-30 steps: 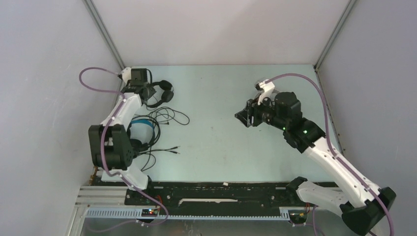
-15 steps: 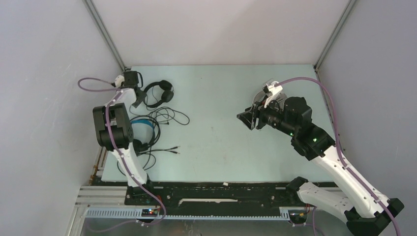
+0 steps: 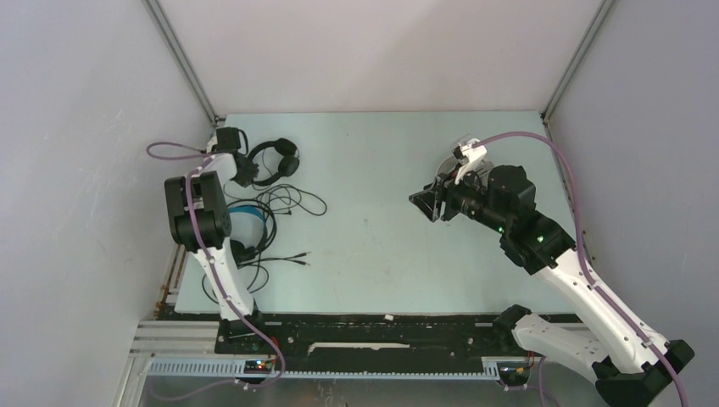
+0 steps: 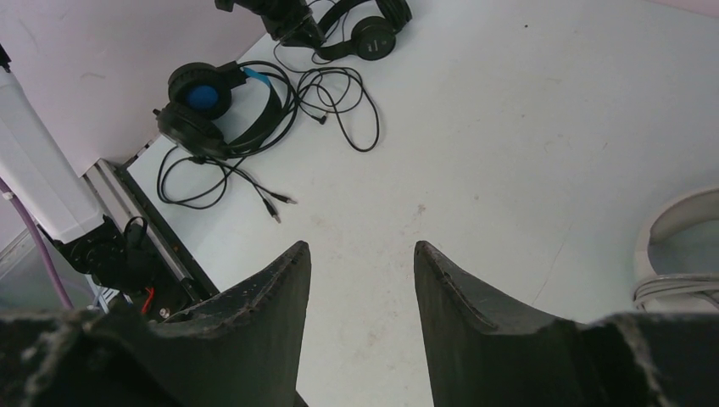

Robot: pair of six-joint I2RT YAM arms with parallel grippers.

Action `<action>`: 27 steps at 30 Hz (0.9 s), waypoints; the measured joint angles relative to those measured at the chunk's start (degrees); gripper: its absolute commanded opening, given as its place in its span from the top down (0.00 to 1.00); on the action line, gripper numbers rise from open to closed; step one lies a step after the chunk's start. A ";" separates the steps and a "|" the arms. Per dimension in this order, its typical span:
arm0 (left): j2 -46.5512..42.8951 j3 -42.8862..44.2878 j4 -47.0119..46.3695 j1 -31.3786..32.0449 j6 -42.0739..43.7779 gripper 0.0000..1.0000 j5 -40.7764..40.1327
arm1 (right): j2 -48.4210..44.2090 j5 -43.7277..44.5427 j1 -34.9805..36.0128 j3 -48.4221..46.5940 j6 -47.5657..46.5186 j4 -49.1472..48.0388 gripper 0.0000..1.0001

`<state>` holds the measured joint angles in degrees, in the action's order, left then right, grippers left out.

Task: Wrap the headphones
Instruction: Pick up the headphones from the center of the board.

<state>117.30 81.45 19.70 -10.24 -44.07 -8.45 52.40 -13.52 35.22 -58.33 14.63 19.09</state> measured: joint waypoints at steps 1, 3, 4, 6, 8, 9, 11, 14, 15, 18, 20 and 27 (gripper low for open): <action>0.04 0.02 -0.02 -0.07 -0.15 0.81 0.24 | 0.00 0.00 -0.13 0.02 0.00 0.02 0.49; 0.04 0.02 0.09 -0.24 -0.07 0.89 1.09 | 0.00 -0.02 -0.22 0.02 0.00 0.02 0.49; 0.04 0.02 0.13 -0.33 0.09 0.94 1.22 | 0.00 -0.02 -0.24 0.02 0.00 0.02 0.49; 0.04 0.15 0.20 -0.42 0.50 1.00 1.55 | 0.00 0.00 -0.26 0.02 0.00 0.04 0.48; -0.02 0.68 0.87 -0.42 1.62 1.00 1.66 | 0.00 0.00 -0.26 0.02 0.00 0.04 0.48; -0.24 0.98 1.18 -0.39 2.16 1.00 1.73 | 0.00 0.02 -0.26 0.02 0.00 0.04 0.48; -1.66 1.64 2.03 -0.26 4.17 1.00 1.73 | 0.00 0.13 -0.24 0.02 0.00 0.04 0.48; -5.44 3.10 4.11 0.17 7.58 1.00 1.73 | 0.02 0.42 0.04 0.02 0.04 0.04 0.47; -6.84 3.96 4.87 0.46 8.61 1.00 1.75 | 0.07 0.59 0.26 0.02 0.13 0.04 0.47; -11.54 8.37 7.17 2.05 12.20 1.00 1.55 | 0.33 0.90 1.03 0.02 0.50 0.02 0.46; -15.26 10.51 7.91 3.78 14.69 1.00 1.40 | 0.48 1.27 1.64 0.02 1.16 0.02 0.46; -27.54 13.94 12.74 11.96 21.66 1.00 2.43 | 0.46 3.06 2.82 0.02 1.92 -1.31 0.42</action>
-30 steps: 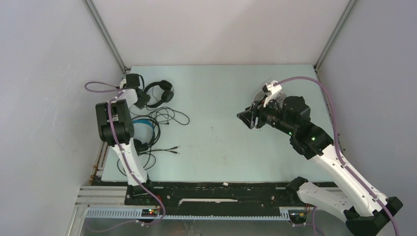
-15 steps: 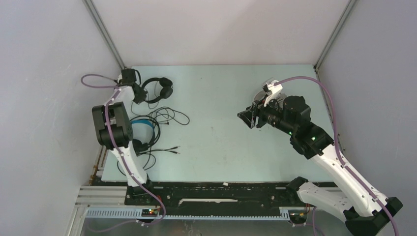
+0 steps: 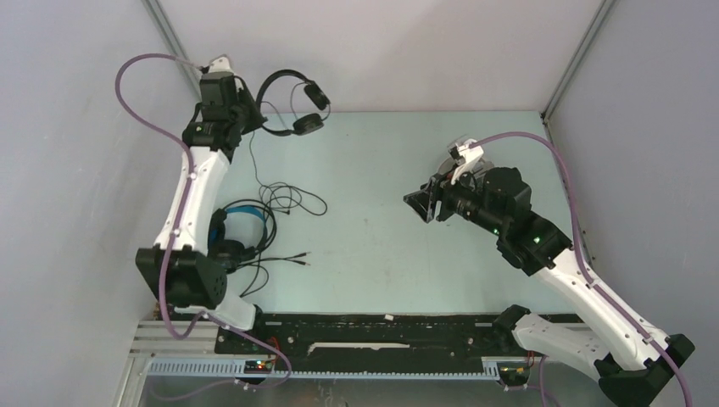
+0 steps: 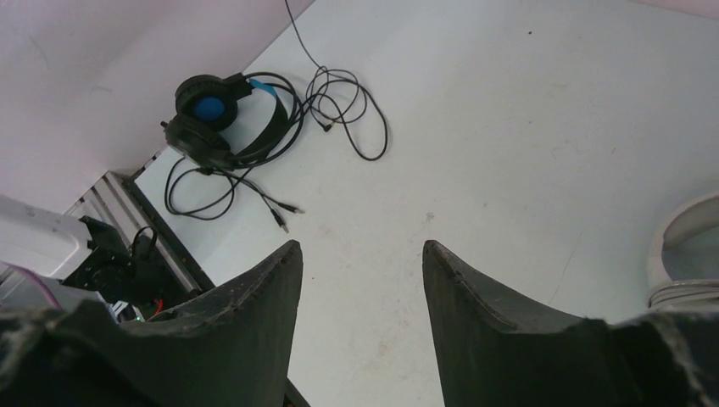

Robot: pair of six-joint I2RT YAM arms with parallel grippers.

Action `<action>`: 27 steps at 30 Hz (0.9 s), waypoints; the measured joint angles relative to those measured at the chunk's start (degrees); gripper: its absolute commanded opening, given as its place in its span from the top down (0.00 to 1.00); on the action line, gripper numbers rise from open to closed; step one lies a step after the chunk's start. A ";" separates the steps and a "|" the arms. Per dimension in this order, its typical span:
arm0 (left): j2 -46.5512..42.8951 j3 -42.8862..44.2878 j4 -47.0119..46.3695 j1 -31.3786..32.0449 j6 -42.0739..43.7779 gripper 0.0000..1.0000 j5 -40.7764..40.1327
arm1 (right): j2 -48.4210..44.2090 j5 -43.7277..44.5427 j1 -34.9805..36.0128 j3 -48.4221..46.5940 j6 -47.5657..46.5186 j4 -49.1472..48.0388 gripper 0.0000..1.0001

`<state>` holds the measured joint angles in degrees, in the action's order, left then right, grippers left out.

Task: Wrap the headphones
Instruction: Pick up the headphones from the center of the board.

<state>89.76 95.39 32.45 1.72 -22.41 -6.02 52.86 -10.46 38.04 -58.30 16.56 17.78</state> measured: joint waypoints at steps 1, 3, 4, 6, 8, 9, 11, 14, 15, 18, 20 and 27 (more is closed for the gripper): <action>-1.46 0.00 0.81 1.05 0.35 1.00 0.85 | 0.00 0.31 0.00 0.00 -0.02 -0.22 0.41; -3.85 0.00 2.97 2.95 1.05 1.00 2.54 | -0.13 1.07 -0.02 0.00 -0.07 -0.76 0.39; -5.07 0.00 4.26 4.07 1.57 1.00 3.41 | -0.31 1.25 -0.02 0.02 -0.31 -1.07 0.38; -7.10 0.00 6.29 6.19 2.32 1.00 4.52 | -0.90 1.40 -0.02 0.11 -0.96 -1.86 0.35; -9.31 -0.31 7.56 8.81 2.75 1.00 6.91 | -1.57 1.16 -0.02 0.13 -1.84 -2.71 0.33; -10.88 -1.51 6.97 10.08 2.62 1.00 9.03 | -1.97 0.92 -0.02 0.15 -2.25 -3.34 0.32; -14.58 -5.07 5.68 12.09 1.64 1.00 13.35 | -2.93 0.09 -0.02 0.79 -3.13 -5.49 0.30; -19.85 -9.81 4.24 13.81 -0.50 1.00 20.31 | -4.68 -1.49 -0.02 3.58 -4.22 -10.82 0.30; -21.38 -11.02 3.76 14.03 -1.27 1.00 22.34 | -5.25 -2.10 -0.02 4.76 -4.57 -12.68 0.30; -25.00 -13.11 2.29 14.01 -3.21 1.00 27.17 | -6.84 -3.93 -0.02 8.76 -5.51 -19.37 0.31; -26.62 -13.77 1.62 13.99 -4.44 1.00 29.75 | -7.69 -5.51 -0.02 12.92 -6.23 -26.51 0.30; -31.23 -17.59 -2.78 14.03 -10.14 1.00 38.91 | -0.20 -13.42 -0.02 20.57 -9.88 -43.76 0.31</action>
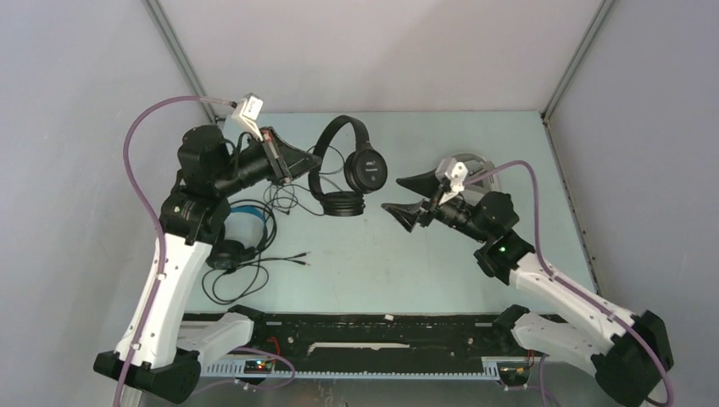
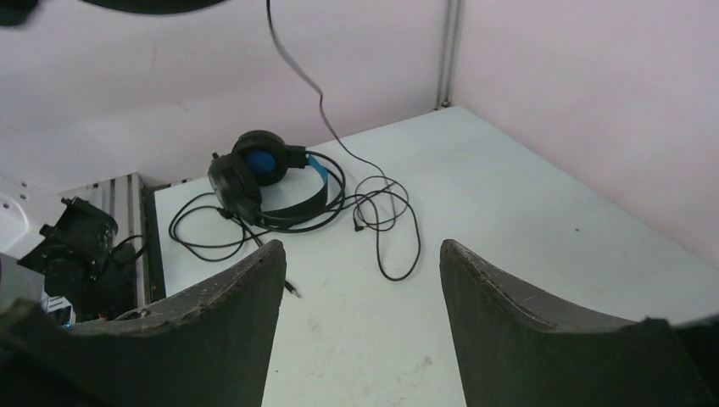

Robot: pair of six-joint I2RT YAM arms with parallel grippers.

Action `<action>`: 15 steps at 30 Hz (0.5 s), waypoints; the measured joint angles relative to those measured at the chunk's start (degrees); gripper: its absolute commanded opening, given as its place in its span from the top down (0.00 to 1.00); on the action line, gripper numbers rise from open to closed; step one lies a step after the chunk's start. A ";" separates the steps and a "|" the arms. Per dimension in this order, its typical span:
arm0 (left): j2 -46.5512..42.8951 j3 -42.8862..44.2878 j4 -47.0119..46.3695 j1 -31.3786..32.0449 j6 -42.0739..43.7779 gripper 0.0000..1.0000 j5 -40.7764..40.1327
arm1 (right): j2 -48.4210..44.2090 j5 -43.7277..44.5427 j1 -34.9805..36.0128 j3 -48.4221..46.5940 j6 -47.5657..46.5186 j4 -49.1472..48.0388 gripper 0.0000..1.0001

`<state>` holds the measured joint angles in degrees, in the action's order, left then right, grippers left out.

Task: Wrap the headphones
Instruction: Pick up the headphones from the center of the board.

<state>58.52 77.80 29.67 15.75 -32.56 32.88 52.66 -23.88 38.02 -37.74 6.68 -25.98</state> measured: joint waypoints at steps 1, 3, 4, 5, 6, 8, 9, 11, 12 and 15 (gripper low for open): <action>-0.39 -0.28 -0.42 0.00 -0.52 1.00 0.66 | 2.08 -1.05 0.02 0.17 -0.15 -2.36 0.31; -1.16 -0.79 -1.42 0.09 -1.57 1.00 1.86 | 5.35 -2.43 0.22 0.39 -0.09 -6.56 0.32; -1.57 -1.05 -2.19 0.20 -2.23 1.00 2.38 | 6.40 -2.82 0.37 0.44 -0.09 -8.20 0.32; -1.90 -1.25 -2.82 0.35 -3.02 1.00 2.89 | 7.43 -2.97 0.55 0.46 -0.09 -10.16 0.32; -2.08 -1.31 -3.34 0.59 -3.56 1.00 3.41 | 8.22 -2.99 0.72 0.46 -0.09 -11.91 0.33; -2.25 -1.31 -4.04 1.14 -3.74 1.00 3.89 | 8.72 -2.10 1.07 0.48 -0.04 -14.23 0.33; -2.29 -1.31 -4.04 1.36 -3.67 1.00 4.00 | 8.59 -1.18 1.20 0.48 0.07 -14.88 0.32; -2.27 -1.31 -3.37 1.75 -2.97 1.00 3.74 | 7.02 3.02 1.53 0.50 0.37 -14.93 0.30; -2.21 -1.31 -2.86 1.86 -2.43 1.00 3.48 | 5.97 4.81 1.51 0.50 0.39 -14.69 0.28; -1.92 -1.33 -1.22 2.58 1.20 1.00 1.07 | 0.42 12.00 1.44 0.46 0.92 -11.41 0.27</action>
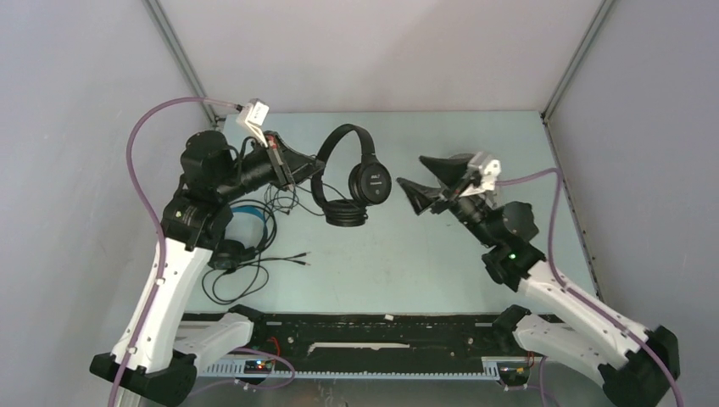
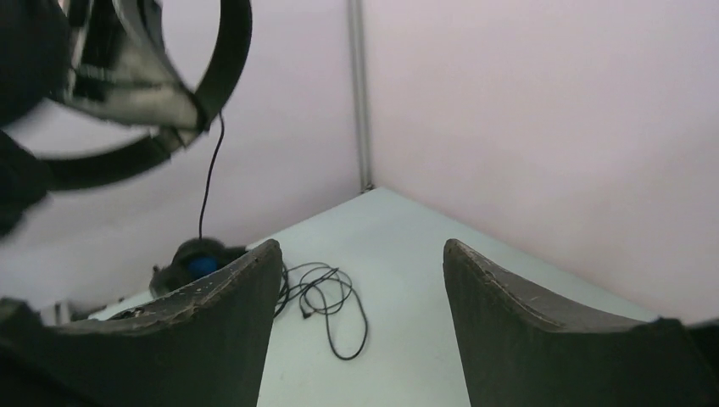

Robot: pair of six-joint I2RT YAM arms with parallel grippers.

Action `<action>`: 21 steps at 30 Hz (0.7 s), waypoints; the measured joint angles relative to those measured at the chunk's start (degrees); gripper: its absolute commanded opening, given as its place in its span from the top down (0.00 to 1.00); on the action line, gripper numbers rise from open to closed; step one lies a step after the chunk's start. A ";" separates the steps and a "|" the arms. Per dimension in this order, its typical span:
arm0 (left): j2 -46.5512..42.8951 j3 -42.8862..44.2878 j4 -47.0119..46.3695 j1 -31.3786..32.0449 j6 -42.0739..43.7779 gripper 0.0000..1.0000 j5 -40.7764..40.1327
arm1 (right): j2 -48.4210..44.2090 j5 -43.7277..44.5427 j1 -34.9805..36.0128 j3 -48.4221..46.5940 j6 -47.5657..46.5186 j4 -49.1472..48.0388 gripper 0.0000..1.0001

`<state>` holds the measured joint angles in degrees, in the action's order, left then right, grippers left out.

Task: Wrap the headphones
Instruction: Pick up the headphones from the center of the board.

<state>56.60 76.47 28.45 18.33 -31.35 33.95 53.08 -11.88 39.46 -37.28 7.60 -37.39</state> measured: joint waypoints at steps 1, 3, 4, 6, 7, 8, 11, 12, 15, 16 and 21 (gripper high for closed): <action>0.00 -0.35 -0.02 0.33 1.38 1.00 -1.44 | -2.01 1.84 -0.20 -0.37 0.70 1.84 0.27; -0.33 -1.73 -0.39 0.85 3.67 1.00 -4.26 | -5.33 4.70 -0.70 -2.67 2.49 7.06 0.25; -0.55 -2.73 -0.61 1.14 5.09 1.00 -6.23 | -6.16 5.40 -0.83 -3.98 3.34 9.03 0.25; -0.63 -4.37 -1.11 1.62 7.56 1.00 -9.77 | -7.41 6.62 -1.20 -8.00 6.23 14.86 0.23; -0.61 -4.96 -1.33 1.95 8.79 1.00 -11.56 | -7.78 6.91 -1.36 -9.90 7.80 17.49 0.23; -0.61 -5.62 -1.66 2.47 10.29 1.00 -13.79 | -8.09 7.28 -1.42 -11.41 9.31 19.63 0.23; -0.55 -6.82 -2.40 4.22 14.62 1.00 -20.55 | -7.93 7.78 -1.42 -14.67 13.05 25.00 0.24; -0.46 -6.91 -2.45 4.63 15.61 1.00 -22.21 | -7.48 8.00 -1.33 -15.87 13.66 26.64 0.24; 0.20 -6.91 -2.45 6.19 18.82 1.00 -28.24 | -3.15 10.60 0.26 -22.21 13.94 32.94 0.27; 0.55 -6.91 -2.36 6.93 19.74 1.00 -30.08 | -1.20 11.32 0.85 -24.33 13.81 34.51 0.29; 3.76 -6.88 0.07 10.78 23.52 1.00 -38.05 | 8.85 15.56 4.20 -32.46 11.17 42.05 0.32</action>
<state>60.36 69.58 28.51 29.10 -7.84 -4.10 61.93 3.68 43.66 -69.73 18.76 4.67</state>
